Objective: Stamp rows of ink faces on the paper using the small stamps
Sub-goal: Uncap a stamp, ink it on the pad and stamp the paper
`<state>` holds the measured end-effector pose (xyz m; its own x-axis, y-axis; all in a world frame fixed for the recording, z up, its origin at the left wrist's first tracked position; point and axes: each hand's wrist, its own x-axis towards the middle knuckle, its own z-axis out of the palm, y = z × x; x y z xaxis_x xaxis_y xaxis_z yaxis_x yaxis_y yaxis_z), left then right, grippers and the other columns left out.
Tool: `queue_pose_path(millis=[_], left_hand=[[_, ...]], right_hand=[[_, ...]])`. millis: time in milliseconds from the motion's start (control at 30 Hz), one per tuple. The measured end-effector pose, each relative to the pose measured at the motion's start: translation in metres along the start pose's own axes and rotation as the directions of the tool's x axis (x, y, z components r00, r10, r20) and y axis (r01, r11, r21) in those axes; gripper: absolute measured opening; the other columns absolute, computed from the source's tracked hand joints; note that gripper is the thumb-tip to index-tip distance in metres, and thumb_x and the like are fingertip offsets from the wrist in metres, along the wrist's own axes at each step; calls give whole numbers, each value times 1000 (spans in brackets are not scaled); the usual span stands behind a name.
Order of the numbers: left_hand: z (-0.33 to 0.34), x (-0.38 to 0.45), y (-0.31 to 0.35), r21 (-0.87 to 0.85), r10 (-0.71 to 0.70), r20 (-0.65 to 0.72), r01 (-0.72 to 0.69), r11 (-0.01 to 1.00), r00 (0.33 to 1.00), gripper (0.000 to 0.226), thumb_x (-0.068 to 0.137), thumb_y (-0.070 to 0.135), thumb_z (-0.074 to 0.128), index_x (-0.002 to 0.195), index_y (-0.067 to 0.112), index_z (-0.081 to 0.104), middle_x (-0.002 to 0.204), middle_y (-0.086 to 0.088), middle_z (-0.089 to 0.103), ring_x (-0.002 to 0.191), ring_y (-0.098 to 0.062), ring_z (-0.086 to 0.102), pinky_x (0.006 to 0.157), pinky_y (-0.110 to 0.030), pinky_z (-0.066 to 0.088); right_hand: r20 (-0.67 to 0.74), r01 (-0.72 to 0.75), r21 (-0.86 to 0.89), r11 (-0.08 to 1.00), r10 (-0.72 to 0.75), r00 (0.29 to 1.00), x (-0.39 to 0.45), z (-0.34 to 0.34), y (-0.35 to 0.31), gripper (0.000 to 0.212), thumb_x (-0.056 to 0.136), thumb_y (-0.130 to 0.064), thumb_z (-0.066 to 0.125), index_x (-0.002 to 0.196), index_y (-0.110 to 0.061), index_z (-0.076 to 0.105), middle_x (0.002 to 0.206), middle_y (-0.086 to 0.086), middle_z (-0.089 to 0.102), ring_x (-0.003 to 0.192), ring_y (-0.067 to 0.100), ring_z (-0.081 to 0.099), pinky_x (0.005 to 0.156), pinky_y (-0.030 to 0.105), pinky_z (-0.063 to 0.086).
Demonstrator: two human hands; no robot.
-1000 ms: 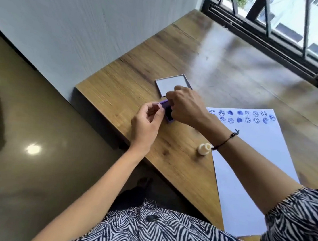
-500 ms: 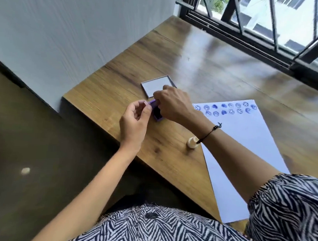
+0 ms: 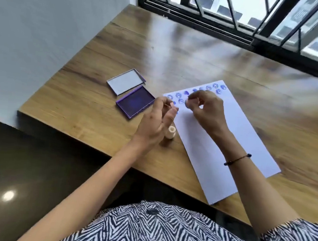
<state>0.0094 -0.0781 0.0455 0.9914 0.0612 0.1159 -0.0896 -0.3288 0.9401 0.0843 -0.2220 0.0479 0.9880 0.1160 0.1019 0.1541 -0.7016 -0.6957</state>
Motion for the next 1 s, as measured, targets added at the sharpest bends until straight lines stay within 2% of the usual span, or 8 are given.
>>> queue_pose_path(millis=[67,200,333,433,567,667,767,1000], left_hand=[[1,0,-5,16,-29,31,29,999,999,22,94,23,44,110,9,45,108,-15,65,96,-23,62,84,-25,44],[4,0,-11,6,-93,92,93,996,991,23,94,23,42,111,7,44,103,-21,66,94,-29,63,86,-40,47],[8,1,-15,63,-95,106,89,994,990,21,95,20,41,110,5,43,101,-20,67,95,-29,63,82,-38,45],[8,1,-18,101,-103,96,93,991,990,21,95,23,39,109,7,43,103,-18,67,97,-29,62,82,-40,45],[9,2,-17,120,-113,76,103,987,991,28,94,31,37,109,8,41,104,-19,66,98,-31,61,85,-47,47],[9,2,-17,125,-107,58,99,987,993,38,87,39,32,107,9,41,103,-17,68,97,-30,62,83,-46,47],[10,1,-18,119,-102,32,97,988,994,37,87,39,32,106,9,42,101,-16,69,95,-29,63,79,-44,48],[11,0,-19,111,-110,8,108,988,994,40,87,35,32,108,4,43,107,-16,62,101,-32,61,82,-49,47]], right_hand=[[5,28,-42,999,-28,1000,-1,3,3,12,81,-5,57,84,-4,69,87,16,67,81,28,60,77,38,48],[34,92,-160,983,-88,996,-3,6,3,14,81,-5,53,84,-4,67,87,18,63,80,32,58,70,38,46],[80,158,-288,945,-140,987,-1,7,0,16,84,-7,51,89,-4,66,91,19,62,86,37,59,70,37,46],[118,191,-339,921,-160,980,0,7,-3,16,85,-7,50,90,-3,65,91,20,60,81,39,57,68,39,46],[184,234,-454,860,-167,969,2,10,-7,18,86,-7,46,92,-2,62,96,20,58,84,41,56,67,40,45],[247,282,-541,792,-171,954,5,14,-11,18,85,-5,46,96,-3,60,101,19,57,89,40,56,65,38,43],[313,323,-567,758,-163,935,11,14,-14,16,84,-5,47,94,-2,60,101,19,58,90,39,57,62,34,35],[392,353,-571,741,-131,910,22,15,-16,9,81,-10,55,85,-4,60,98,16,58,84,36,57,60,31,33]])
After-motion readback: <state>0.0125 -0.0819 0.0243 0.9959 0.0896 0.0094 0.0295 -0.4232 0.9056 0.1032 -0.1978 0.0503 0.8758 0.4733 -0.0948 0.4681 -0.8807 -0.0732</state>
